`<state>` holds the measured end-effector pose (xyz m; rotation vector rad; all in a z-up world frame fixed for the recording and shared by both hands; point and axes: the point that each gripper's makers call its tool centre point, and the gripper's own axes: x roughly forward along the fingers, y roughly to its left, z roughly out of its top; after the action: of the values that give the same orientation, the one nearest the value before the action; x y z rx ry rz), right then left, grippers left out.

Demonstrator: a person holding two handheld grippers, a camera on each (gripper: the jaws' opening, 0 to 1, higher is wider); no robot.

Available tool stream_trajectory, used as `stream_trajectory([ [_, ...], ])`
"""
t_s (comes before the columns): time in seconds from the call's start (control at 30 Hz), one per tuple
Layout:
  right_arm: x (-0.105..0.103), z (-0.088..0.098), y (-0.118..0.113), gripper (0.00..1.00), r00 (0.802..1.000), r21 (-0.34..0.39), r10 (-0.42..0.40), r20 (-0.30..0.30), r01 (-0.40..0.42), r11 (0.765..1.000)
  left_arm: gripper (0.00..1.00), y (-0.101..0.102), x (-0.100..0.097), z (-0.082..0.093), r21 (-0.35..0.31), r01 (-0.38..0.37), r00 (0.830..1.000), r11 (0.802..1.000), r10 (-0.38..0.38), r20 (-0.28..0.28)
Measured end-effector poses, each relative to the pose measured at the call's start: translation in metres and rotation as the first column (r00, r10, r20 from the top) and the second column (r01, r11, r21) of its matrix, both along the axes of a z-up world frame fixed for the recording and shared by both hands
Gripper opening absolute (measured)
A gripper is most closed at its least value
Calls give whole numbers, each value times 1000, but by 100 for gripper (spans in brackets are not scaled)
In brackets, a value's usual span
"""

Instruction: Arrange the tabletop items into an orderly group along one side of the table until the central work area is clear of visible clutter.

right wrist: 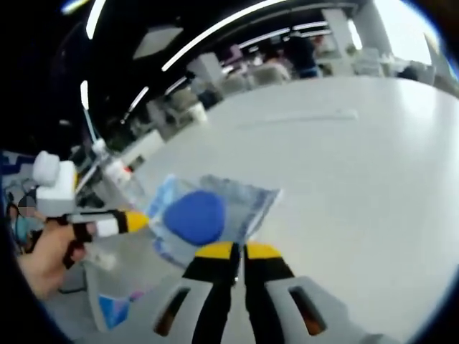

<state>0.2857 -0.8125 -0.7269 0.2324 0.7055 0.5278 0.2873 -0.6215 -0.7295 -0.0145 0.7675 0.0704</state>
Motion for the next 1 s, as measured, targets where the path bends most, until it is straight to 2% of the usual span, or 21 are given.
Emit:
stream_trajectory([
  [0.03, 0, 0, 0, 16, 1000, -3, -1, -1, 1, 1000, 20, 0, 0, 3, -4, -3, 1000, 1000, 4, 15],
  [0.13, -2, 0, 2, 31, 1000, -23, 9, 15, -9, 1000, 23, -6, 2, 11, -1, 14, 999, 1000, -14, 37],
  [0.2, -2, 3, 2, 37, 999, -41, 9, 40, -7, 999, 26, -8, 5, 19, 15, 21, 997, 1000, -22, 70],
  [0.3, 0, 9, -1, 41, 997, -51, -3, 76, 7, 999, 31, -11, 9, 34, 0, 24, 992, 1000, -24, 122],
  [0.4, 0, 21, -1, 43, 992, -36, 4, 128, 1, 999, 36, -13, 9, 54, 18, 50, 983, 999, -53, 179],
  [0.47, -2, 29, 1, 44, 985, -35, 20, 170, -14, 999, 40, -15, 9, 69, 13, 75, 968, 997, -76, 238],
  [0.5, -3, 33, 2, 44, 979, -50, 42, 200, -33, 998, 42, -16, 7, 74, 11, 89, 964, 996, -89, 250],
  [0.57, -5, 35, 3, 45, 973, -69, 58, 225, -44, 997, 45, -18, 2, 85, 12, 113, 951, 994, -112, 288],
  [0.63, -6, 41, 5, 44, 967, -43, 50, 250, -41, 998, 46, -26, 1, 98, 27, 171, 927, 985, -170, 333],
  [0.67, -6, 45, 8, 44, 965, -17, 47, 259, -44, 999, 48, -27, 0, 103, 35, 179, 921, 983, -180, 346],
  [0.73, -7, 52, 11, 45, 959, -11, 58, 279, -57, 998, 54, -37, -5, 118, 26, 237, 888, 971, -228, 399],
  [0.8, -10, 63, 17, 45, 941, -20, 87, 327, -85, 996, 59, -37, -14, 129, 20, 249, 874, 968, -233, 427],
  [0.9, -15, 79, 32, 45, 909, -1, 146, 390, -158, 987, 63, -17, -26, 138, 75, 205, 885, 976, -217, 413],
  [0.93, -17, 81, 36, 45, 901, -9, 165, 400, -177, 984, 63, -13, -29, 143, 64, 190, 880, 980, -199, 432],
  [0.97, -19, 83, 41, 45, 893, -15, 186, 410, -198, 980, 64, -9, -32, 151, 22, 170, 870, 985, -160, 466],
  [1.0, -20, 83, 44, 45, 890, -19, 195, 411, -206, 978, 65, -7, -35, 153, 1, 171, 868, 985, -151, 473],
])
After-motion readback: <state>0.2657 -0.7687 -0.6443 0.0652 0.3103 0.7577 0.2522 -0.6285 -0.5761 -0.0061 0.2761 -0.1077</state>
